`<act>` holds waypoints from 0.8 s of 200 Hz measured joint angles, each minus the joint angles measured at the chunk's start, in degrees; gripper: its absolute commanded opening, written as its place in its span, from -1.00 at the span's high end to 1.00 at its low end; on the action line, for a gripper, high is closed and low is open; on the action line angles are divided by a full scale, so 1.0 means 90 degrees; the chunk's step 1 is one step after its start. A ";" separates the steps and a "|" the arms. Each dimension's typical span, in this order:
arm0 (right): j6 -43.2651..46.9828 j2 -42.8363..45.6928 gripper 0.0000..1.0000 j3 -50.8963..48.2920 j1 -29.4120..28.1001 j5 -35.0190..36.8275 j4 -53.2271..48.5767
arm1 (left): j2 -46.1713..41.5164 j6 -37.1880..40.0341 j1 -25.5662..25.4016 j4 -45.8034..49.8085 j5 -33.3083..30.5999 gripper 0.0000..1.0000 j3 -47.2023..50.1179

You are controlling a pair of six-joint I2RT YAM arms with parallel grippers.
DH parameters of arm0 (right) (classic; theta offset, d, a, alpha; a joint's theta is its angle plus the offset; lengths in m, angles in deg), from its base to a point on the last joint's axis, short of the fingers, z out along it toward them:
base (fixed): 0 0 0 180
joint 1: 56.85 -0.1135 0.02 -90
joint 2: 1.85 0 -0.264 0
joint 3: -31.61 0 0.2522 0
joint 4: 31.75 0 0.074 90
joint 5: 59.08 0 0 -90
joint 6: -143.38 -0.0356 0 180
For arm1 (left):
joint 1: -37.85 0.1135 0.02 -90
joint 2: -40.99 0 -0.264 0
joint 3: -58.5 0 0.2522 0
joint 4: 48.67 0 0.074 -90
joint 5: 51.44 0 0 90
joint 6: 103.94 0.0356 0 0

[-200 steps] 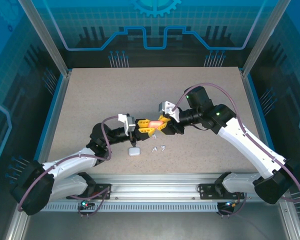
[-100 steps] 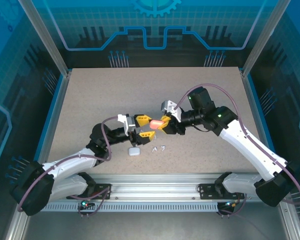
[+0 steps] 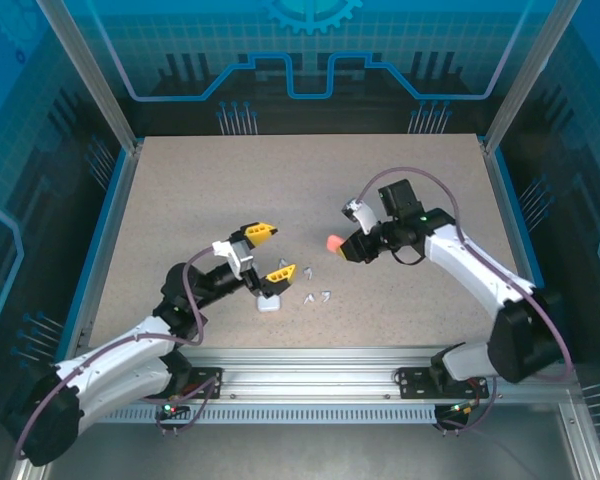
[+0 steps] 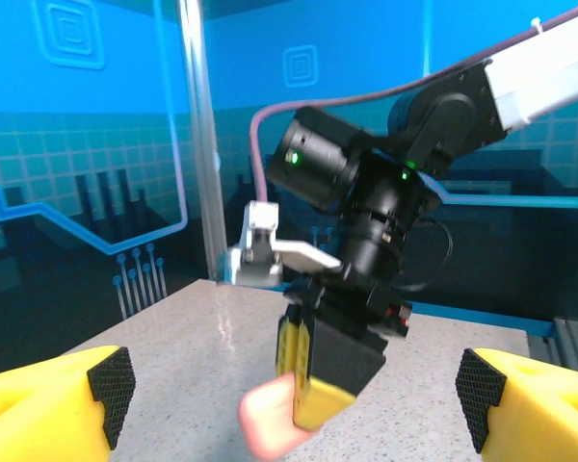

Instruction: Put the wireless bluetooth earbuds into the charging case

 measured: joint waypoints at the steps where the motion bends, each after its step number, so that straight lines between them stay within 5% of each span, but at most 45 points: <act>1: -0.0019 -0.0032 0.58 0.0000 0.0002 0.0005 0.0000 | -0.0012 0.0000 0.0000 0.0015 -0.0015 -0.80 0.0005; 64: -0.0746 -0.1887 0.60 0.0168 0.0041 0.0202 0.0007 | -0.0532 0.0153 0.0000 0.0627 -0.0789 -0.80 0.0187; 116: -0.0962 -0.2484 0.59 0.0311 0.0085 0.0270 -0.0005 | -0.0709 0.0170 0.0000 0.0959 -0.1018 -0.80 0.0194; 160: -0.1037 -0.2569 0.25 0.0352 0.0121 0.0386 -0.0029 | -0.0709 0.0197 0.0000 0.1100 -0.1098 -0.80 0.0194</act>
